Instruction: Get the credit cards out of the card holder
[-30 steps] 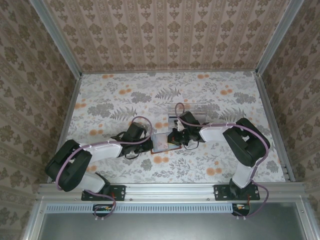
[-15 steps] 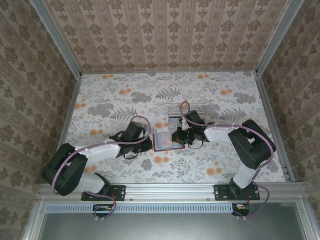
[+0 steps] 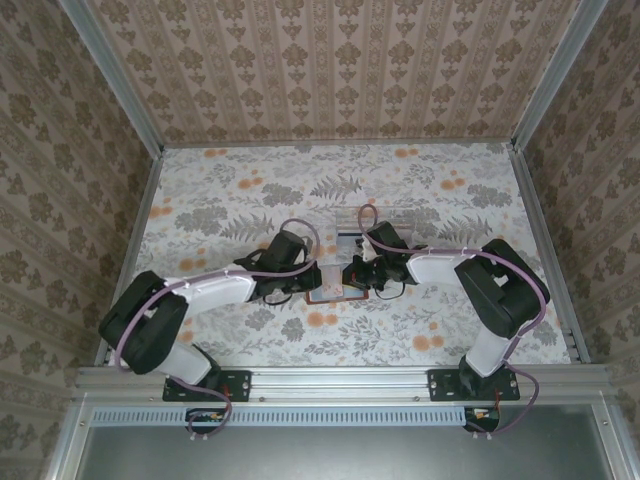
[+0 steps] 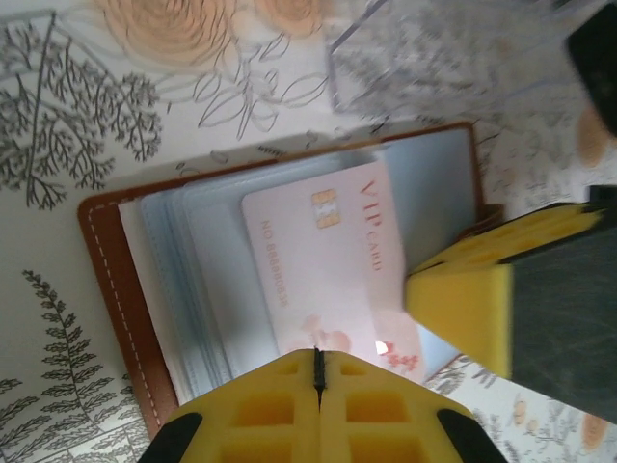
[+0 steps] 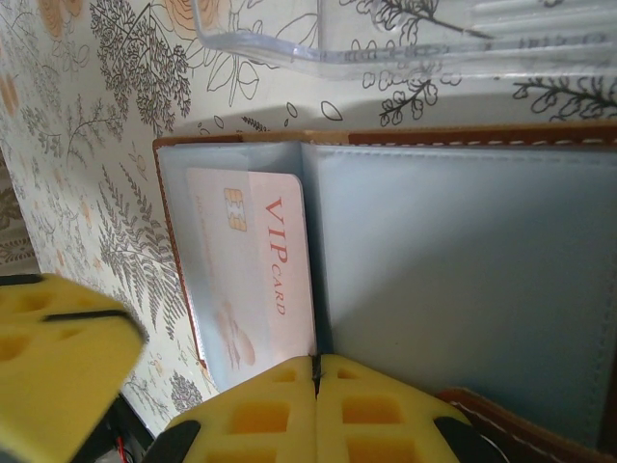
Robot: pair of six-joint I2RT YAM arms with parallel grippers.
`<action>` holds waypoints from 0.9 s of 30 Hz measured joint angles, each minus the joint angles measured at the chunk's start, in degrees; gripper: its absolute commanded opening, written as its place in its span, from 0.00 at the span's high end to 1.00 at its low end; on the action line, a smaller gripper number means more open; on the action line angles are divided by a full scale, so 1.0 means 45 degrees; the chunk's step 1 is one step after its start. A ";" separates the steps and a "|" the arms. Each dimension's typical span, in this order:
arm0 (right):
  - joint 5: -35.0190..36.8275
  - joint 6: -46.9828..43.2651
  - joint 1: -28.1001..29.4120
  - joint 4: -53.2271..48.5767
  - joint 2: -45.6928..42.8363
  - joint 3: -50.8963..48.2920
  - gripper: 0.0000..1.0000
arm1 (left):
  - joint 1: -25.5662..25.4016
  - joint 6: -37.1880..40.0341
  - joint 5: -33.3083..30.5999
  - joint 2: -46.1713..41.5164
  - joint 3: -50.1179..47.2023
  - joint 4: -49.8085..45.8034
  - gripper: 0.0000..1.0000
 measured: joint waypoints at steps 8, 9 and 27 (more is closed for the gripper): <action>0.0000 0.0000 0.0000 -0.0005 0.0010 0.0000 0.95 | -0.0049 -0.0019 -0.0005 0.0699 0.0000 0.0063 1.00; 0.0000 0.0000 0.0000 -0.0005 0.0019 0.0005 0.91 | -0.0049 -0.0049 0.0005 0.0797 0.0000 0.0136 1.00; -0.0248 0.0034 -0.0005 0.0262 0.0593 0.0306 0.93 | -0.0141 -0.0053 -0.0010 0.0952 0.0000 0.0476 1.00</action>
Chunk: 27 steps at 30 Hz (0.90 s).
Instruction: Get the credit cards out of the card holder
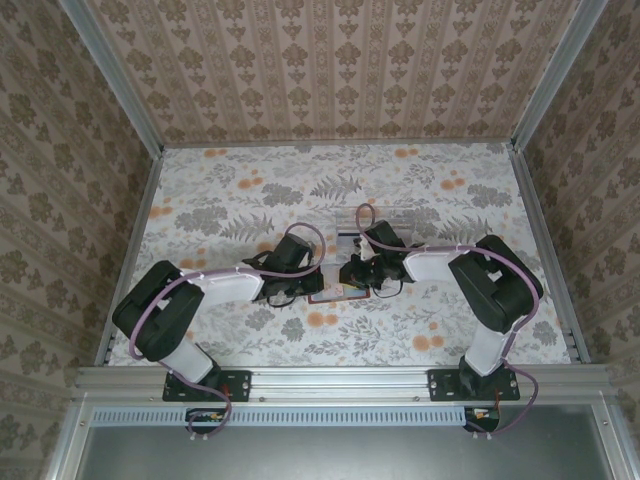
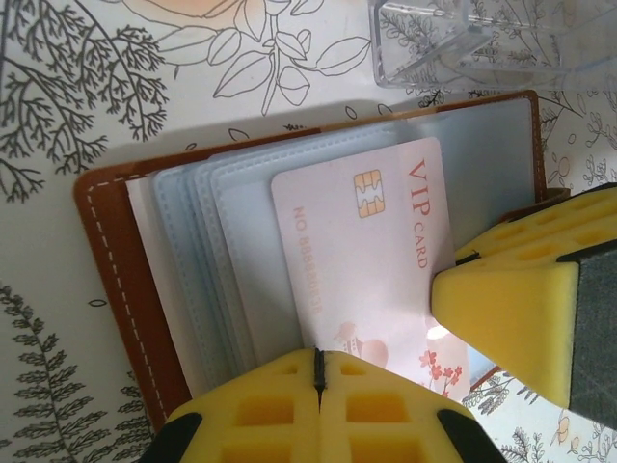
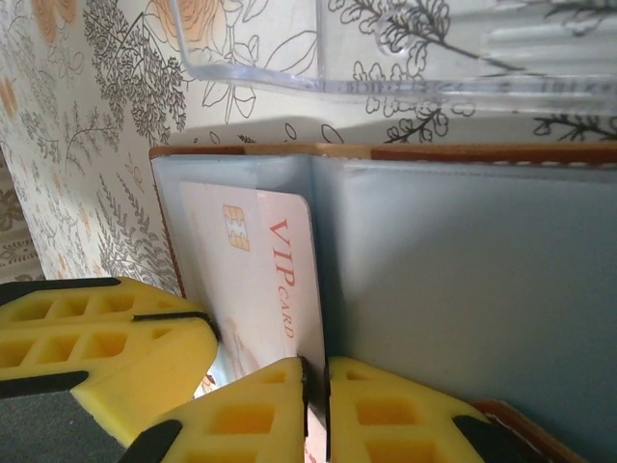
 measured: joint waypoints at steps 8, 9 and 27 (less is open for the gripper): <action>-0.0180 0.0015 -0.0209 0.0427 -0.0063 -0.0248 1.00 | 0.0005 0.0005 -0.0044 -0.0005 0.0000 -0.0019 1.00; -0.0238 0.0024 -0.0267 0.0568 -0.0126 -0.0393 1.00 | 0.0000 0.0000 -0.0039 -0.0005 0.0000 -0.0010 1.00; -0.0418 -0.0685 -0.1768 -0.0325 -0.2501 -0.1690 1.00 | 0.0097 0.0010 0.0005 -0.0243 -0.0121 -0.0223 1.00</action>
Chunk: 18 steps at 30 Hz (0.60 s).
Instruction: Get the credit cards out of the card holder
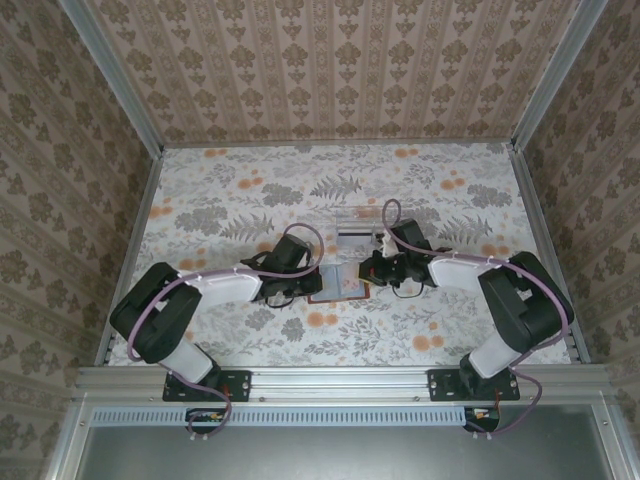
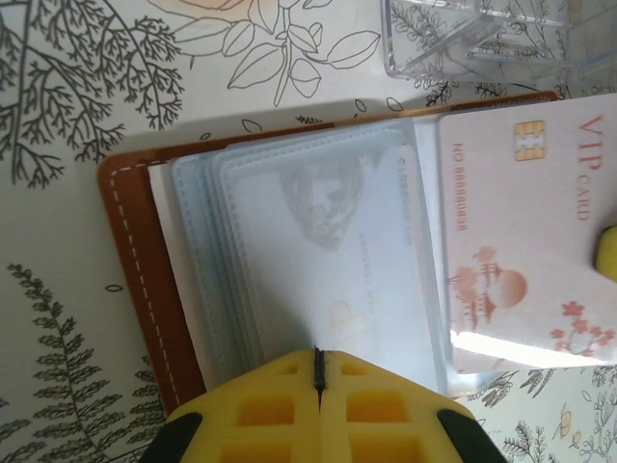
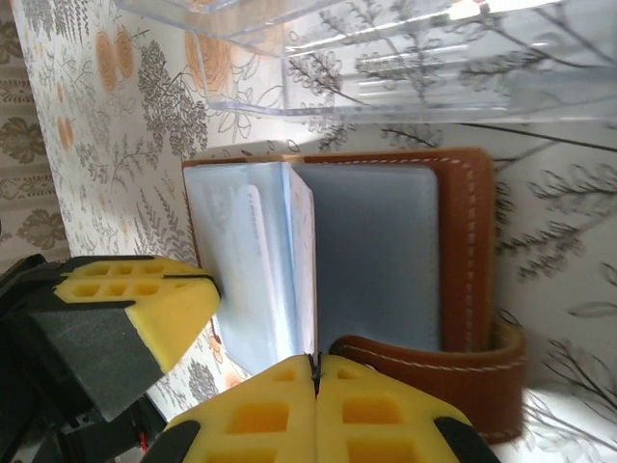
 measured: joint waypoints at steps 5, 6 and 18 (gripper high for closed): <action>0.0044 -0.0457 -0.0427 -0.1205 -0.1243 -0.0160 1.00 | 0.0000 0.0000 0.0010 -0.0151 -0.0029 -0.0214 1.00; 0.0073 -0.0602 -0.0452 -0.1515 -0.1622 -0.0160 1.00 | 0.0000 0.0005 0.0015 -0.0223 -0.0049 -0.0262 1.00; 0.3473 -0.3308 0.0243 -0.6207 -0.5226 0.2336 1.00 | 0.0087 0.0000 -0.0355 -0.4775 -0.1137 -0.0413 0.66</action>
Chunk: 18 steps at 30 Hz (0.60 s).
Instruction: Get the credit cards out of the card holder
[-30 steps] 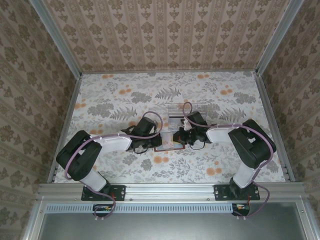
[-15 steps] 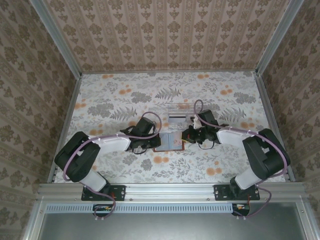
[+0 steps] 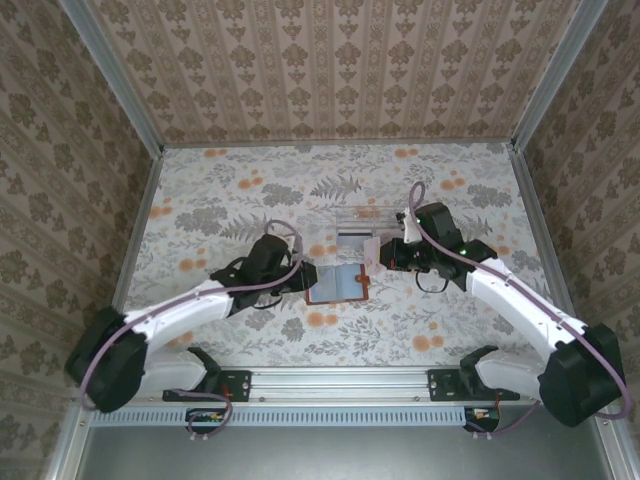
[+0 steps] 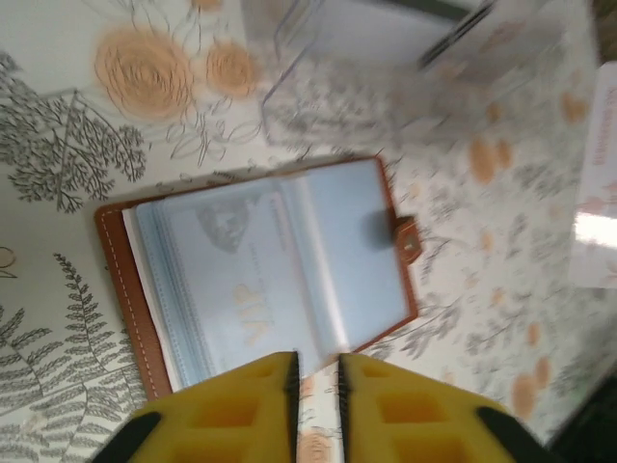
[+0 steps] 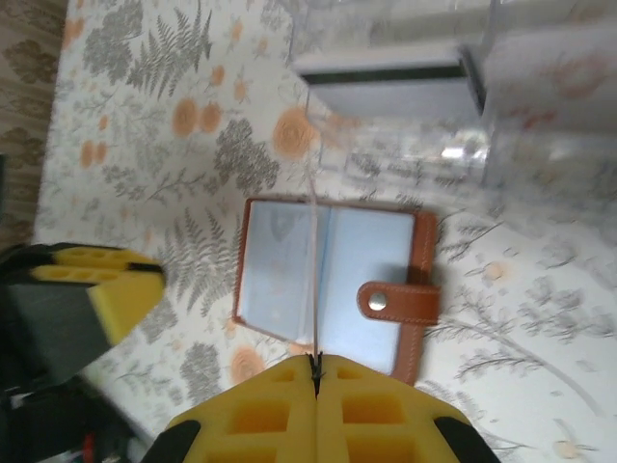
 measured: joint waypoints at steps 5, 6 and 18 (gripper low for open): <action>0.2997 -0.2531 0.1258 -0.1088 0.0053 0.1447 1.00 | 0.0087 -0.0058 -0.0641 -0.2715 -0.0835 -0.0427 0.29; 0.3551 -0.3196 0.1462 -0.1146 0.0126 0.1540 1.00 | 0.0092 -0.0073 -0.0753 -0.3293 -0.1039 -0.0529 0.24; 0.7257 -1.1691 0.2671 -0.0005 0.1384 0.0233 1.00 | 0.0092 -0.0306 -0.1690 -0.7941 -0.2841 -0.2108 0.15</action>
